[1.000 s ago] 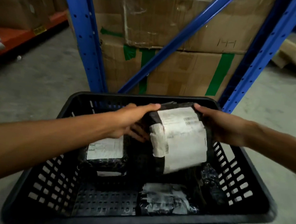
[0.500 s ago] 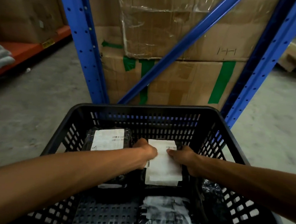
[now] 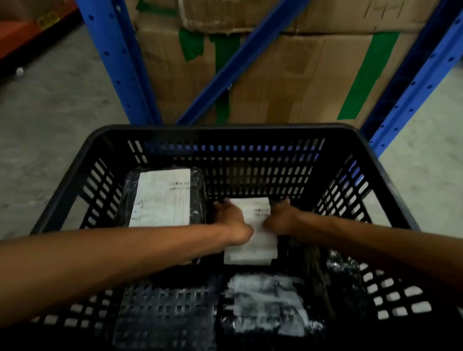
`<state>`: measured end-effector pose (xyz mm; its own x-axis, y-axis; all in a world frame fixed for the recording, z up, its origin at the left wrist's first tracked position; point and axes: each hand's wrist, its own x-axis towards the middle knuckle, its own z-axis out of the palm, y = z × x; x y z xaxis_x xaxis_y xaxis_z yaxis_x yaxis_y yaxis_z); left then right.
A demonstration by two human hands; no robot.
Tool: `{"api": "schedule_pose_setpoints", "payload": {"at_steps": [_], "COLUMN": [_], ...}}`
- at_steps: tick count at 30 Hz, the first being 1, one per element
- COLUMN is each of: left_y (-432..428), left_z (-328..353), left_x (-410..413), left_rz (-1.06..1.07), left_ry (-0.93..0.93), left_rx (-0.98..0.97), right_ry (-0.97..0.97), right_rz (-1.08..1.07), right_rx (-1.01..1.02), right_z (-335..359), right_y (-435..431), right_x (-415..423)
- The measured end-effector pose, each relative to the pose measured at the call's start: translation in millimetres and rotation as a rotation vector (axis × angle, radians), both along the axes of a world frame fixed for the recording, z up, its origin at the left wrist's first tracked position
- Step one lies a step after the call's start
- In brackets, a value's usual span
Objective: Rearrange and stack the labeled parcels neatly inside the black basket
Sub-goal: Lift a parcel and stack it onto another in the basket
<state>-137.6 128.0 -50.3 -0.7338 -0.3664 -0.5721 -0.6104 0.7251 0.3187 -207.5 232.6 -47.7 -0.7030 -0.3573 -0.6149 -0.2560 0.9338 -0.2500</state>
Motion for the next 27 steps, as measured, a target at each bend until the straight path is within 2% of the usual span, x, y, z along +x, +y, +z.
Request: {"api": "schedule_pose_setpoints", "payload": {"at_steps": [4,6,9,12,16,19,20,22,24,27], "left_y": [4,0,-9,-15,-8,-3,-4,-7,-9,-12], "left_z": [39,50,53,33,24,23,24,28,39,59], "left_x": [46,79,114,125,129,129,129,131,129,118], "left_rz": [-0.315,-0.441,-0.596,-0.660,-0.464,-0.289,-0.266,-0.353,-0.452,-0.313], "left_ry": [0.021,-0.095,-0.295,-0.303,-0.296,-0.275,-0.245,-0.205,-0.166,-0.115], "left_rx": [0.049,0.135,0.263,0.242,0.256,0.283,0.297,0.299,0.323,0.365], "right_ry": [0.032,-0.046,-0.268,-0.248,-0.171,-0.114,-0.102,-0.085,-0.141,-0.386], "right_rz": [0.252,0.444,0.588,0.724,0.747,0.760,0.743,0.690,0.562,0.207], "right_rx": [-0.026,0.021,0.052,0.144,0.218,0.190,0.165,0.093,-0.003,-0.289], "right_z": [48,70,77,64,57,52,52,54,57,67], "right_y": [36,55,76,86,82,78,79,81,87,96], "right_x": [17,39,72,90,98,99,99,95,84,56]}}
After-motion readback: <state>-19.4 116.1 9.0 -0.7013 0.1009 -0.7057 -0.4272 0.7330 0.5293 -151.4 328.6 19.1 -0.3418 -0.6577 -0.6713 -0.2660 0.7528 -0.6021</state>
